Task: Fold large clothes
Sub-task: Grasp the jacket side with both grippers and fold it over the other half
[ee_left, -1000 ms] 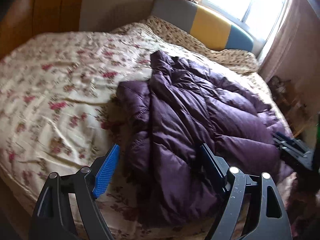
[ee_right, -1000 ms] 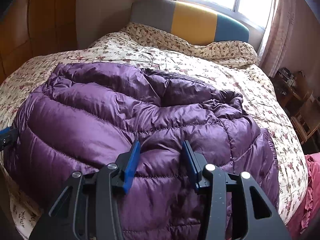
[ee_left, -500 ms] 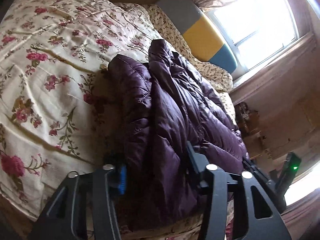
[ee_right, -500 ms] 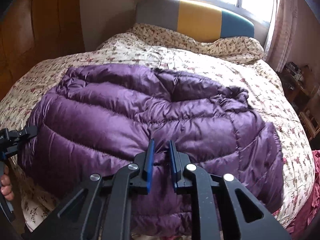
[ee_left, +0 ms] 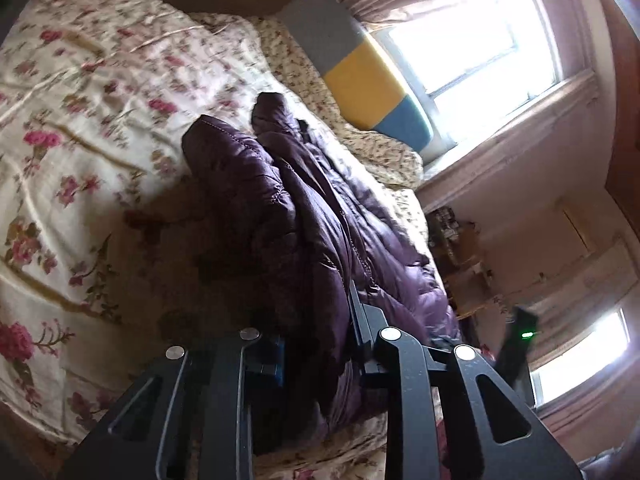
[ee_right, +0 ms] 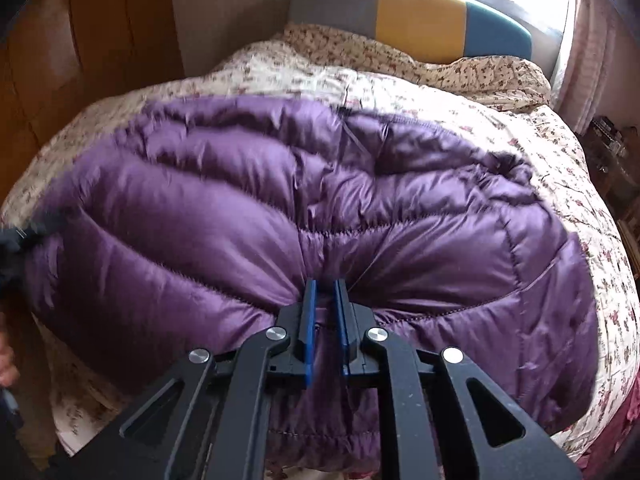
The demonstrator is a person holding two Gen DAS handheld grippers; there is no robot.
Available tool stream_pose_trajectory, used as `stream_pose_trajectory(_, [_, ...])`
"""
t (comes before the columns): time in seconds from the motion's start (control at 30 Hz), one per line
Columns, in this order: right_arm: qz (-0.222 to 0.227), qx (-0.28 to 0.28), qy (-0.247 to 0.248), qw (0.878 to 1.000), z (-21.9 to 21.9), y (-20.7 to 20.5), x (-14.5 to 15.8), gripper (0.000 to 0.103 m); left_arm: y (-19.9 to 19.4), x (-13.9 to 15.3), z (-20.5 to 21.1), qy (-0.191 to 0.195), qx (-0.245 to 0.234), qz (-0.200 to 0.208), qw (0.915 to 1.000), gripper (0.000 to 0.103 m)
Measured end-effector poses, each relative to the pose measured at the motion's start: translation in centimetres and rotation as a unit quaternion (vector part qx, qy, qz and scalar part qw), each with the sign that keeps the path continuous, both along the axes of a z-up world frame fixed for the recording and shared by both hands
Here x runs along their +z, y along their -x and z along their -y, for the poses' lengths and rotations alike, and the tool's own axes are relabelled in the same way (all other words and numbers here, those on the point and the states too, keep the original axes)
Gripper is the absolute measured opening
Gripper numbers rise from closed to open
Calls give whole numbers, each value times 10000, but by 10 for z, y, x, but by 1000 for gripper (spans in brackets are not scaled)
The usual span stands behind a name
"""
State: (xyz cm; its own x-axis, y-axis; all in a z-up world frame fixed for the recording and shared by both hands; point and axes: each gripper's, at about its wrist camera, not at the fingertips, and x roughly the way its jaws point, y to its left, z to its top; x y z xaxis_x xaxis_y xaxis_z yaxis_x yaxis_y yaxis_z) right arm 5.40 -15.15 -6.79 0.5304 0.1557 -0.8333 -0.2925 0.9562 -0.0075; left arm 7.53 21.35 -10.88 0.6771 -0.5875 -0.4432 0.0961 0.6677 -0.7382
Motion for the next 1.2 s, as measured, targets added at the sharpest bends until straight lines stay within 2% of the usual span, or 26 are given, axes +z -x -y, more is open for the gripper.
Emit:
stream_pose_trajectory(0.17, [-1, 22, 115, 9999, -2, -3, -16, 10, -1, 23, 12, 87, -300, 326, 9990, 24])
stream_pose_trajectory(0.43, [115, 68, 2, 9999, 6, -4, -26, 9, -16, 65, 53, 103, -867, 765, 9932, 24])
stream_pose_trajectory(0.7, [-4, 192, -215, 9996, 22, -11, -16, 7, -45, 94, 115, 57, -1506, 987, 9836, 24])
stream_pose_trajectory(0.77, [-21, 143, -293, 9995, 31, -11, -8, 11, -52, 99, 133, 20, -1629, 988, 9817, 24])
stream_pose_trajectory(0.8, [36, 83, -304, 9995, 38, -10, -1, 18, -55, 100, 139, 6, -1680, 991, 9808, 24])
stream_pose_trajectory(0.83, [88, 34, -302, 9995, 44, -8, 4, 19, -58, 102, 147, -23, -1742, 996, 9797, 23])
stream_pose_trajectory(1.03, [291, -554, -80, 9980, 89, -3, 27, 22, -69, 102, 190, -235, -1959, 860, 9766, 24])
stream_pose_trajectory(1.2, [311, -1260, 419, 9907, 137, -3, 34, 28, -81, 97, 224, -417, -2068, 691, 9751, 24])
